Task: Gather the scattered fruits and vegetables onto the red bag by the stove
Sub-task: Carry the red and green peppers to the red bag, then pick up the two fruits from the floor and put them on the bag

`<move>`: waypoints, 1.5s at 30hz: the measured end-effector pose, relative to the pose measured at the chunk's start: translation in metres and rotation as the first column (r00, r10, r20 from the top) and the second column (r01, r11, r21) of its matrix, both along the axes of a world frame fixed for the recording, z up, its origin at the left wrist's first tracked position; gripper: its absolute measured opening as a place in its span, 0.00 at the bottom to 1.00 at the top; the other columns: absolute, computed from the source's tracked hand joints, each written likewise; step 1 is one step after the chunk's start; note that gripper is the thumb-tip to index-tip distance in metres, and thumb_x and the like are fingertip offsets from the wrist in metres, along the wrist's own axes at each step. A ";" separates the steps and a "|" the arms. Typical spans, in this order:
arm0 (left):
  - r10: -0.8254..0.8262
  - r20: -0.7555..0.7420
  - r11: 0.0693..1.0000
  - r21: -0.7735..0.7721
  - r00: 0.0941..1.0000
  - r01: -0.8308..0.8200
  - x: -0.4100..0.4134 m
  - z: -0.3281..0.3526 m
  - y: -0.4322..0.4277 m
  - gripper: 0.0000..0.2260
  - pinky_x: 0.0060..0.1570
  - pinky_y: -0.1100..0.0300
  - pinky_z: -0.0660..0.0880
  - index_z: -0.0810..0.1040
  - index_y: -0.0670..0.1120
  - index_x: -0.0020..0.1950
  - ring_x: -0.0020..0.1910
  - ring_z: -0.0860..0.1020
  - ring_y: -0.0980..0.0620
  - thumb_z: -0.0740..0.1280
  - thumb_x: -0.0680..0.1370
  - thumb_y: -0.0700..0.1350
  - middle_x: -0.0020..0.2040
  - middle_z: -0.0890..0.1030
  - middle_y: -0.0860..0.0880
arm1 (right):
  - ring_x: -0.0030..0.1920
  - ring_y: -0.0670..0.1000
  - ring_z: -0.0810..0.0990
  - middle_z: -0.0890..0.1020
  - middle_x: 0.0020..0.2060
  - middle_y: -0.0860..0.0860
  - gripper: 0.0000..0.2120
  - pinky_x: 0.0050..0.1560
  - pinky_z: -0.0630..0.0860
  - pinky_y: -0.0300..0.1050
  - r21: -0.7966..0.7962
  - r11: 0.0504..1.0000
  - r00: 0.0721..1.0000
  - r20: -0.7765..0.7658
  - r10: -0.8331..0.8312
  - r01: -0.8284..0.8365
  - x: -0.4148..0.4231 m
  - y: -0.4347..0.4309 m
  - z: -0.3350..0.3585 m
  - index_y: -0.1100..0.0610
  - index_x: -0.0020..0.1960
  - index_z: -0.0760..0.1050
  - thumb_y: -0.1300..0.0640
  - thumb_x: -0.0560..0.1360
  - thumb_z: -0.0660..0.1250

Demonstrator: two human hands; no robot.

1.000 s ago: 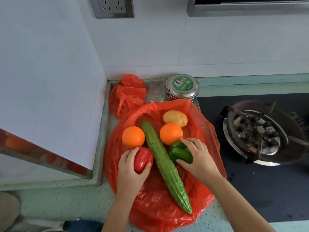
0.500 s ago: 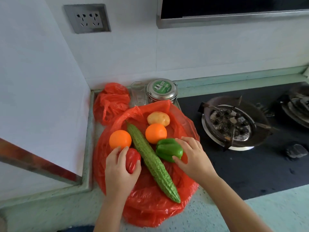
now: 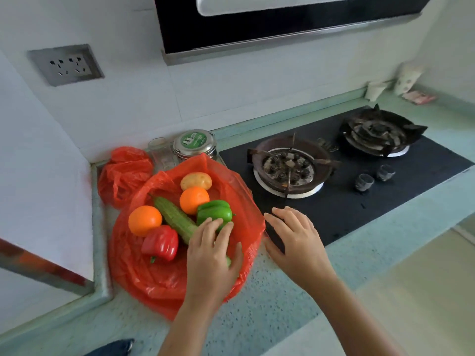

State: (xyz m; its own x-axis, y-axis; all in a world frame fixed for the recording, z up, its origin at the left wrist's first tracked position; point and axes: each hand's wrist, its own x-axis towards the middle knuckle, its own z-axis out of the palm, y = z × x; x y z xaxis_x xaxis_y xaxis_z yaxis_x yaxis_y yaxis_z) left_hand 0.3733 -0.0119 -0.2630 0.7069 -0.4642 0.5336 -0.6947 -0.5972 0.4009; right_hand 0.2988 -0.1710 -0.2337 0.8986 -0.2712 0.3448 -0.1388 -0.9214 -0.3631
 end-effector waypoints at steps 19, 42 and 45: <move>-0.553 0.021 0.833 0.038 0.833 0.553 -0.216 0.043 -0.076 0.18 0.57 0.47 0.72 0.77 0.41 0.58 0.57 0.74 0.42 0.60 0.74 0.50 0.55 0.79 0.42 | 0.57 0.58 0.75 0.80 0.54 0.53 0.19 0.56 0.72 0.54 -0.006 0.825 0.816 0.147 -0.558 0.565 -0.286 0.000 0.036 0.57 0.58 0.76 0.49 0.72 0.57; -0.911 0.022 0.413 0.016 0.413 0.910 -0.438 0.033 -0.204 0.18 0.53 0.49 0.73 0.78 0.42 0.55 0.57 0.70 0.46 0.60 0.72 0.50 0.53 0.80 0.43 | 0.55 0.62 0.76 0.80 0.53 0.57 0.16 0.53 0.74 0.63 0.040 0.335 0.320 0.207 -0.924 0.941 -0.550 -0.036 0.022 0.59 0.56 0.77 0.54 0.70 0.63; -0.922 0.020 0.386 0.016 0.386 0.922 -0.452 0.027 -0.239 0.18 0.53 0.49 0.73 0.78 0.42 0.55 0.56 0.73 0.44 0.60 0.72 0.50 0.53 0.80 0.43 | 0.56 0.61 0.76 0.80 0.54 0.56 0.18 0.53 0.74 0.63 0.047 0.294 0.281 0.187 -0.941 0.955 -0.565 -0.063 0.017 0.59 0.56 0.76 0.51 0.71 0.59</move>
State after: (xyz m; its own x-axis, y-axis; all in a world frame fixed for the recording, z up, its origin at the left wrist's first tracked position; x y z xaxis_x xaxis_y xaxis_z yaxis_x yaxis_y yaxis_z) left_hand -0.0786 -0.2511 -0.2364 -0.1674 -0.8247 0.5402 -0.8281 0.4149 0.3769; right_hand -0.2664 -0.2340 -0.2167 -0.0406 -0.8685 0.4939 -0.8823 -0.2008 -0.4256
